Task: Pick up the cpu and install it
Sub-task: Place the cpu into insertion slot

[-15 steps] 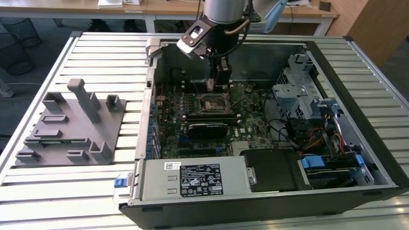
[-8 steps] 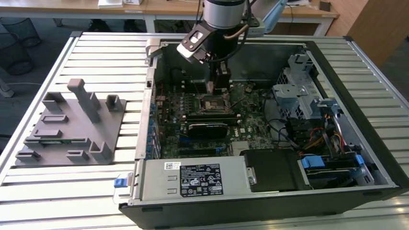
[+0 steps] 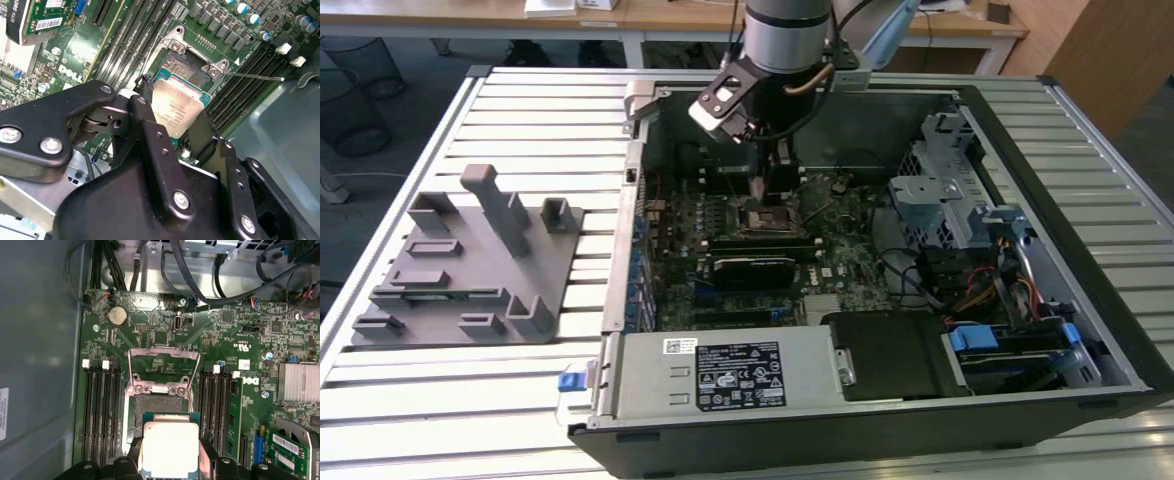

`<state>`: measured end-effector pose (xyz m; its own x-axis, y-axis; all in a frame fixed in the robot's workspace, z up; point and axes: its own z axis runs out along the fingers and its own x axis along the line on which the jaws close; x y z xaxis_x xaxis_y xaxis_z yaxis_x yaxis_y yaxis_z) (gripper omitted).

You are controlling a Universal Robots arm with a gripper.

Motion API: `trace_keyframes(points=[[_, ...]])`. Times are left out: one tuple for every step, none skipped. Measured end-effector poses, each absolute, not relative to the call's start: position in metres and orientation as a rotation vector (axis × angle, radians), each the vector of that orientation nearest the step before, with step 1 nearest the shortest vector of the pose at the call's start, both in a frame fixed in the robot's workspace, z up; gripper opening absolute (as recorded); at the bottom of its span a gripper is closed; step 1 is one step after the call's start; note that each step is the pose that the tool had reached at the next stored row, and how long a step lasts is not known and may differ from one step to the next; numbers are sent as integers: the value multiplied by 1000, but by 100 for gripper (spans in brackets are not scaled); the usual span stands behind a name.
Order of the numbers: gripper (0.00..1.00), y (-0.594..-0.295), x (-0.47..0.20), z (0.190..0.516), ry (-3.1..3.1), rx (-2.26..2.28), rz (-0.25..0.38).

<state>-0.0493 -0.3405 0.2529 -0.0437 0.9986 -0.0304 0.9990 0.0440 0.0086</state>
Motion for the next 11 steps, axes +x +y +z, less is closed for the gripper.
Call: trace_keyframes(points=[[53, -341, -49, 252, 2249, 2153, -23], [53, -341, -49, 252, 2249, 2153, -23], [53, -341, -49, 252, 2249, 2153, -24], [53, -341, -49, 252, 2249, 2153, -24], [53, -341, -49, 252, 2249, 2153, -23], [53, -341, -49, 251, 2249, 2153, -23], [53, -341, -49, 251, 2249, 2153, -23], [53, -341, -49, 251, 2249, 2153, -23], [53, -341, -49, 250, 2249, 2153, -23], [53, -341, -49, 250, 2249, 2153, -23], [53, -341, -49, 250, 2249, 2153, -23]])
